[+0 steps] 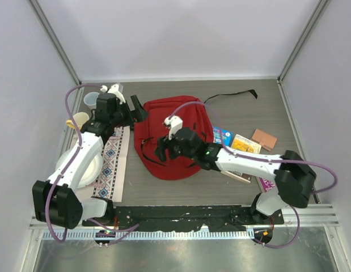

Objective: Pack the student bag
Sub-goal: Move the book to the center of the board.

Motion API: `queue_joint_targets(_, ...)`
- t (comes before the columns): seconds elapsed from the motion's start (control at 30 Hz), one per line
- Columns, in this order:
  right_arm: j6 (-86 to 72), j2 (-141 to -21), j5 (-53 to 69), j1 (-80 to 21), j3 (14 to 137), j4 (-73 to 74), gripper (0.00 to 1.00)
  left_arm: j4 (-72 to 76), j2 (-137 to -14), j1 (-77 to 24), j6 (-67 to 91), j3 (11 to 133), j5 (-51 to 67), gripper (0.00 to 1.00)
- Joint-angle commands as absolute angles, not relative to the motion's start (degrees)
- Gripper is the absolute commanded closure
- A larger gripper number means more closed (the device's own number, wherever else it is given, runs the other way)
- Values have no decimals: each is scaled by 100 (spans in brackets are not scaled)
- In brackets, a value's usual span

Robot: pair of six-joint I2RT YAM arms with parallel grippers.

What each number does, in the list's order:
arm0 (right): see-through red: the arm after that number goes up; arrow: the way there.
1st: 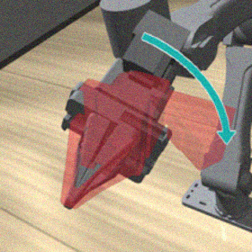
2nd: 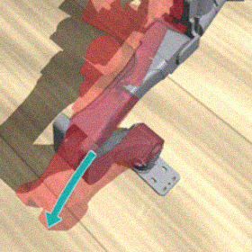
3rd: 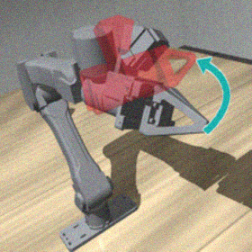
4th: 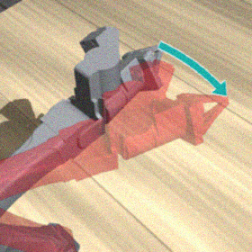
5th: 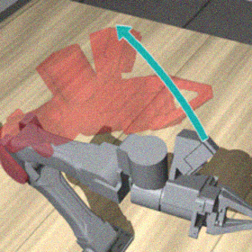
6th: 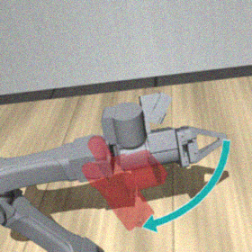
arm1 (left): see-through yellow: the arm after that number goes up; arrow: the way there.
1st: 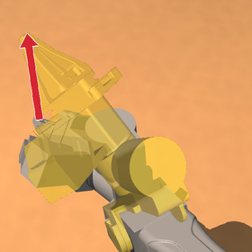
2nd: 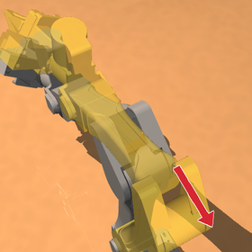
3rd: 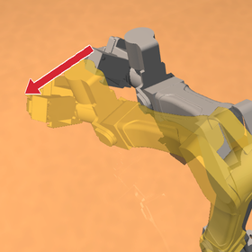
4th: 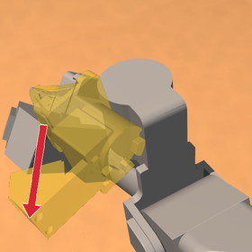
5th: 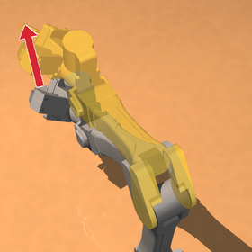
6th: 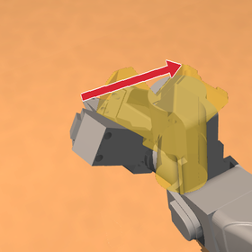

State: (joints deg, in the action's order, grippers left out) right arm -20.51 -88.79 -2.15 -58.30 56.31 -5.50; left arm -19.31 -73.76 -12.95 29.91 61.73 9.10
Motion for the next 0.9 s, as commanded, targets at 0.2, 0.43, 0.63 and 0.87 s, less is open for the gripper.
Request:
queue_joint_targets(0.2,-3416,-6892,-1768,-3281,5063,1325,25,-1670,-6926,-1861,3524,5774,862,0)
queue_joint_targets(0.43,-4218,-6258,-1434,-1294,4396,2144,22,-1363,-7715,-3277,3753,6581,528,1)
queue_joint_targets(0.63,-4447,-5915,-1107,-71,4078,2346,18,-1248,-9104,-4235,3762,7688,641,0)
queue_joint_targets(0.87,-4965,-5889,-2949,386,4675,3708,5,-1301,-10273,-4807,3762,8595,1010,0)
